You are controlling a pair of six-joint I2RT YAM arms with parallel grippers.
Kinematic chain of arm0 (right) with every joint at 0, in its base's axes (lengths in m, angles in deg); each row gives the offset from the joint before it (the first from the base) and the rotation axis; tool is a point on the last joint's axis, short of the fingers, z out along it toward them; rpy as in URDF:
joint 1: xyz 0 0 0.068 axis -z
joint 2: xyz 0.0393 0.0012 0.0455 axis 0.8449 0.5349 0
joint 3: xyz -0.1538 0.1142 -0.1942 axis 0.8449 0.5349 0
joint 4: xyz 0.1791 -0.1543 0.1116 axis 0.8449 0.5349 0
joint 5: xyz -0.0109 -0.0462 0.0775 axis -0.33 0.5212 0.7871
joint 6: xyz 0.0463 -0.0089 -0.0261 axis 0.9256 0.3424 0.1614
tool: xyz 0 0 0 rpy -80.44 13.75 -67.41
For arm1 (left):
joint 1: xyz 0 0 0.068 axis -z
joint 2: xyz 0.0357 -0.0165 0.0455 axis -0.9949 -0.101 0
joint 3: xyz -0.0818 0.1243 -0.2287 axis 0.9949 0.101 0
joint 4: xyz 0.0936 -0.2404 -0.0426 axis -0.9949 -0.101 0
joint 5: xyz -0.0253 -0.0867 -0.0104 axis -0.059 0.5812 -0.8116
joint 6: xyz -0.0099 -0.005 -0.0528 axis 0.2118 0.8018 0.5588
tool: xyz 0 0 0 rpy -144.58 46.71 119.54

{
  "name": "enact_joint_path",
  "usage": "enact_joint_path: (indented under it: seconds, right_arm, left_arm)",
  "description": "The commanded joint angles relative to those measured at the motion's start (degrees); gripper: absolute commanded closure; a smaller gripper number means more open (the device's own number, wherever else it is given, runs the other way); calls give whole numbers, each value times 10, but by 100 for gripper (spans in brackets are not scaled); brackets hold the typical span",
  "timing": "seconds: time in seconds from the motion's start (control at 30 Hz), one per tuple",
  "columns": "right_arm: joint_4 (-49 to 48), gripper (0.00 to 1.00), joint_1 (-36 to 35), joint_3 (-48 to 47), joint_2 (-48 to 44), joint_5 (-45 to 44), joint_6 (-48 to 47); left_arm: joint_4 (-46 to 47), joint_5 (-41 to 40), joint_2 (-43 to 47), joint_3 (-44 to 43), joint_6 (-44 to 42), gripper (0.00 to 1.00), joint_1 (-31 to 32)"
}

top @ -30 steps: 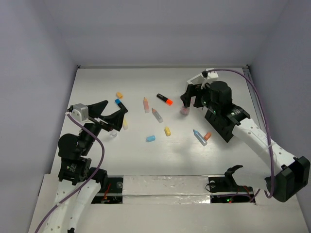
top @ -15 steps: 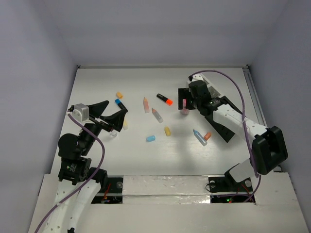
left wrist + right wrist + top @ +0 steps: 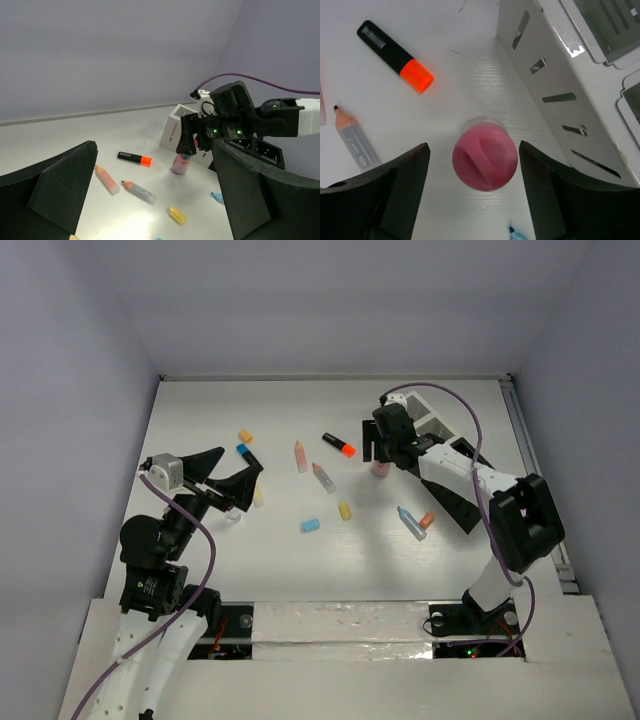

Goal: Sort the stationery into containers
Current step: Pick up the stationery from the center of the board, then place the stationery in the storage box.

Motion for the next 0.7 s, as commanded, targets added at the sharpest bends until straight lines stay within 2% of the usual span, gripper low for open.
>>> enact_joint_path:
  seconds: [0.0, 0.03, 0.07, 0.1, 0.13, 0.17, 0.23, 0.37, 0.47, 0.53, 0.67]
  right_arm:
    - [-35, 27, -5, -33, 4, -41, 3]
    - [-41, 32, -5, -32, 4, -41, 3]
    - [-49, 42, -5, -31, 4, -41, 3]
    - [-53, 46, -5, -31, 5, -42, 3]
    - [-54, 54, -5, -31, 5, -46, 3]
    - [-49, 76, -5, -32, 4, -48, 4]
    - [-41, 85, -5, -36, -13, -47, 11]
    - [-40, 86, -5, -11, -118, -58, 19]
    - [-34, 86, -5, 8, -226, -101, 7]
    - [-9, 87, -5, 19, -285, -156, 0]
    - [80, 87, 1, 19, -330, -259, 30]
  left_arm:
    - [26, 5, 2, -18, -1, 1, 2]
    - [26, 5, 3, -18, -2, 1, 2]
    - [26, 5, 5, -18, -2, 1, 2]
    - [26, 5, 6, -18, -2, 1, 2]
    - [26, 6, 6, -19, -1, 1, 2]
    - [26, 6, 7, -19, -2, 1, 2]
    - [26, 4, 9, -19, -1, 1, 2]
    - [22, 2, 11, -22, 2, 1, 7]
    - [18, 2, 13, -26, 3, 1, 13]
    - [14, 0, 18, -29, 0, 1, 29]
    - [12, 24, 23, -36, -5, 1, 50]
